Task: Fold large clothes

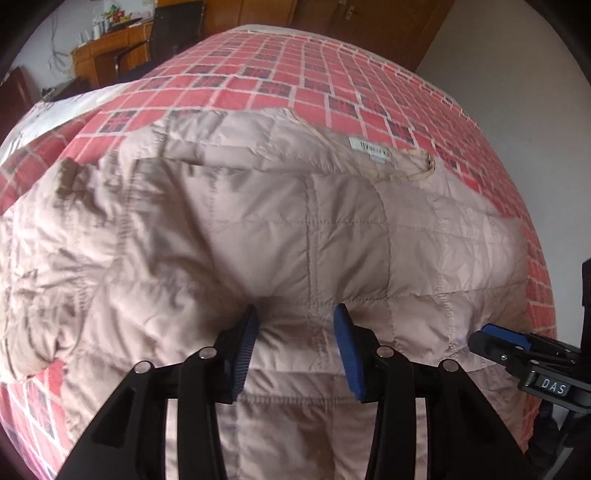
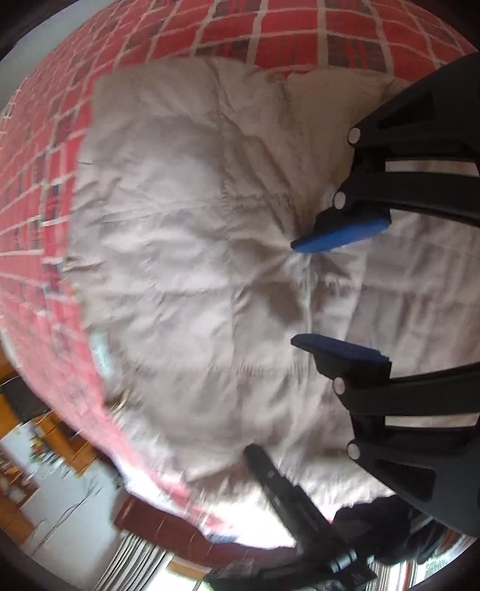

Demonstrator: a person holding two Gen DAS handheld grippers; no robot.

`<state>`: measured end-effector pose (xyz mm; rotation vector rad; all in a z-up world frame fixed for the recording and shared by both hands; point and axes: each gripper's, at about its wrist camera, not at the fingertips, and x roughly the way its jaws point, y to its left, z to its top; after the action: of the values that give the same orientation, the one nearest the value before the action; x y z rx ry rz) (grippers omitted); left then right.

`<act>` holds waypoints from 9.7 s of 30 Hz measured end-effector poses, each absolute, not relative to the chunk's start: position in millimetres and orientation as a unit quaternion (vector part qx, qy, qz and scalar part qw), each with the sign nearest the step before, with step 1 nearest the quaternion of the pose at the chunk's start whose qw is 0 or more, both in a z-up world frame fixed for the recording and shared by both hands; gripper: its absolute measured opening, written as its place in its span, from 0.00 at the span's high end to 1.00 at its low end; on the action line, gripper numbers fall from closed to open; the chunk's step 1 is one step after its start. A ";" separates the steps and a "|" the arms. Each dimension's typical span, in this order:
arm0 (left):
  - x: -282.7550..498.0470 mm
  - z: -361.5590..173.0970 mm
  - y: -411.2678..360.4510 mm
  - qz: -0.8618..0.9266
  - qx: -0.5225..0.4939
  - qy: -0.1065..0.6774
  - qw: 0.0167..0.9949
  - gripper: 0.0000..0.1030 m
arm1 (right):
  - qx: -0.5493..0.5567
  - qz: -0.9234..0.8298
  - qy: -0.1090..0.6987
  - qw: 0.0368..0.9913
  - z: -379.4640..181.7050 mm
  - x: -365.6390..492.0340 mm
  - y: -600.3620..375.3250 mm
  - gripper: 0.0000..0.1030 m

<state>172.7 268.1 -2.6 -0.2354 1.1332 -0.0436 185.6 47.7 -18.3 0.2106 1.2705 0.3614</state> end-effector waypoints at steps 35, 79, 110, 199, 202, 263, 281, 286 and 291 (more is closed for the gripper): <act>1.9 -32.7 634.3 0.270 -0.553 0.318 0.721 0.91 | 0.073 0.183 0.580 0.791 -23.3 158.6 65.6 0.46; 192.0 -10.9 257.0 -0.112 -0.211 0.471 0.849 0.92 | 0.086 0.149 0.576 0.799 -14.4 166.8 17.8 0.47; 143.7 40.2 356.2 -0.003 -0.167 0.428 0.888 0.75 | 0.152 0.264 0.592 0.746 17.9 247.9 153.8 0.93; 184.5 -11.1 296.8 -0.055 -0.040 0.504 0.861 0.58 | 0.219 0.130 0.613 0.748 -40.4 205.5 -51.2 0.92; 181.0 1.8 297.3 -0.049 -0.038 0.506 0.860 0.58 | 0.168 0.110 0.599 0.775 -12.4 199.0 -47.1 0.86; -10.7 35.8 354.9 0.003 -0.064 0.561 0.826 0.30 | 0.042 0.199 0.576 0.792 21.0 27.2 -41.2 0.48; -135.1 -18.5 390.3 0.018 -0.115 0.643 0.757 0.30 | 0.048 0.166 0.664 0.728 -23.2 -82.8 -86.6 0.40; -141.7 -28.9 380.7 0.003 -0.121 0.652 0.748 0.30 | 0.067 0.170 0.688 0.702 -46.7 -98.7 -91.1 0.41; -148.6 -29.3 363.5 -0.003 -0.103 0.660 0.745 0.42 | 0.077 0.177 0.690 0.698 -54.5 -105.7 -90.4 0.70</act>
<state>-148.6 363.5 -29.3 -0.2249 1.4442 -0.0073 -105.7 -90.4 -54.5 0.1725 1.5384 0.3947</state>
